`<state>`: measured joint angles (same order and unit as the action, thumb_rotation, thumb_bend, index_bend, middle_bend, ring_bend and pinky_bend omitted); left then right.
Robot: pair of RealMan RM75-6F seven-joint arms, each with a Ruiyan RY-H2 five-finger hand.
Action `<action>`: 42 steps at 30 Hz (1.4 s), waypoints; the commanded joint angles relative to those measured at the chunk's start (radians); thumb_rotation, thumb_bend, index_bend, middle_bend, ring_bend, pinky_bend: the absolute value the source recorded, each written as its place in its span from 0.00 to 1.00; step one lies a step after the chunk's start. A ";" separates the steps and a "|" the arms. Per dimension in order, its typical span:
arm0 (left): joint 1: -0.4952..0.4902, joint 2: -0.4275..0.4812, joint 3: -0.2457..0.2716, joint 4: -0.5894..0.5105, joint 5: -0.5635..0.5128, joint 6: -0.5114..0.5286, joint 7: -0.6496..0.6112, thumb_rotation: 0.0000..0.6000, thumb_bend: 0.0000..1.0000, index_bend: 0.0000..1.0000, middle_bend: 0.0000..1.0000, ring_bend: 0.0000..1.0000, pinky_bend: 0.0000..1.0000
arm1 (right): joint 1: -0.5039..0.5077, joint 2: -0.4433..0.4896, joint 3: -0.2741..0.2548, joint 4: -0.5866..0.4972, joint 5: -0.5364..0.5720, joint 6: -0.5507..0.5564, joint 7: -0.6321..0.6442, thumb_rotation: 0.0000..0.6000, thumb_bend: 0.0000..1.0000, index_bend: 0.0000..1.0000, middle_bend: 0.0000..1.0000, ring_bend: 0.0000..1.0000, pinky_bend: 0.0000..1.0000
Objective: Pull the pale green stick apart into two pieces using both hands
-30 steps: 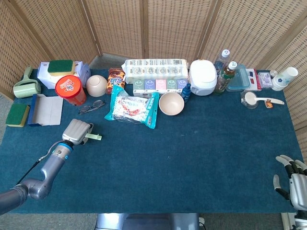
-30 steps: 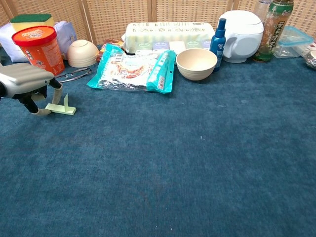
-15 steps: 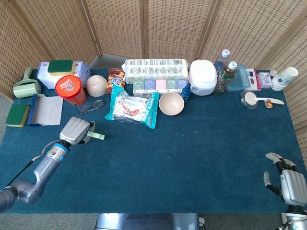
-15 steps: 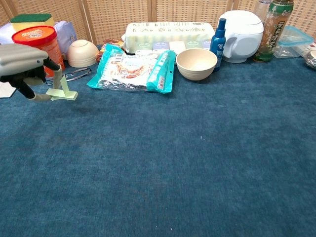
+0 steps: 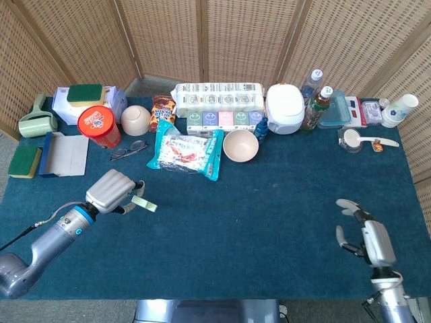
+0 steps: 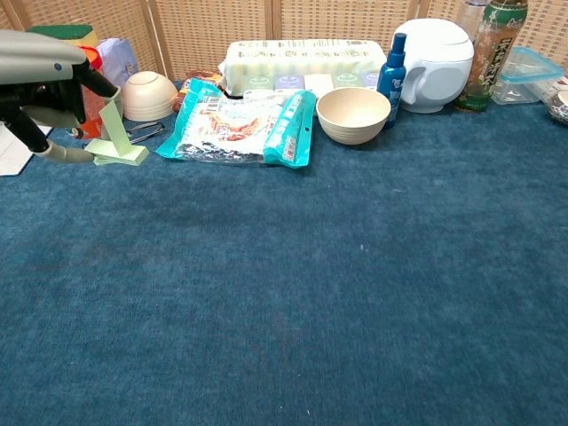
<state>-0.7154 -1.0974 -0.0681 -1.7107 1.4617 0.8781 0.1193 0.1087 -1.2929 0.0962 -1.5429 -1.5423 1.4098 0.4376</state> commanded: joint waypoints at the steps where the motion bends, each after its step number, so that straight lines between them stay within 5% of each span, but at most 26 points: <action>1: -0.009 0.019 0.001 -0.024 0.021 -0.003 -0.009 1.00 0.44 0.70 0.96 0.92 0.90 | 0.029 -0.028 0.017 0.003 -0.010 -0.012 0.037 1.00 0.52 0.22 0.29 0.35 0.40; 7: -0.030 0.028 0.013 -0.043 0.095 -0.005 -0.016 1.00 0.44 0.70 0.96 0.92 0.90 | 0.079 -0.075 0.043 0.009 -0.009 -0.039 0.118 1.00 0.52 0.22 0.40 0.47 0.53; 19: -0.133 0.021 -0.028 -0.063 0.072 -0.116 0.013 1.00 0.44 0.70 0.96 0.92 0.90 | 0.145 -0.172 0.063 0.083 0.017 -0.079 0.251 1.00 0.52 0.21 0.56 0.74 0.56; 24: -0.173 0.004 -0.046 -0.063 0.040 -0.159 0.027 1.00 0.44 0.70 0.96 0.92 0.90 | 0.164 -0.190 0.061 0.099 0.009 -0.079 0.274 1.00 0.52 0.21 0.61 0.90 0.72; 31: -0.223 -0.010 -0.063 -0.060 -0.001 -0.213 0.043 1.00 0.44 0.70 0.96 0.92 0.90 | 0.182 -0.205 0.052 0.119 -0.005 -0.074 0.268 1.00 0.52 0.20 0.50 0.97 0.87; 36: -0.254 -0.018 -0.074 -0.054 -0.026 -0.240 0.059 1.00 0.44 0.70 0.96 0.92 0.90 | 0.200 -0.196 0.026 0.120 -0.015 -0.109 0.228 1.00 0.40 0.10 0.38 0.90 0.90; 38: -0.265 -0.021 -0.076 -0.053 -0.039 -0.251 0.064 1.00 0.44 0.70 0.96 0.92 0.90 | 0.205 -0.196 0.025 0.116 -0.012 -0.114 0.203 1.00 0.36 0.08 0.42 0.92 0.94; 42: -0.282 -0.026 -0.078 -0.052 -0.057 -0.265 0.077 1.00 0.44 0.70 0.96 0.92 0.90 | 0.214 -0.200 0.026 0.106 -0.014 -0.110 0.159 1.00 0.35 0.09 0.68 1.00 1.00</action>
<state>-0.9960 -1.1219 -0.1453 -1.7627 1.4059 0.6148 0.1949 0.3180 -1.4923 0.1238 -1.4320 -1.5552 1.3004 0.6054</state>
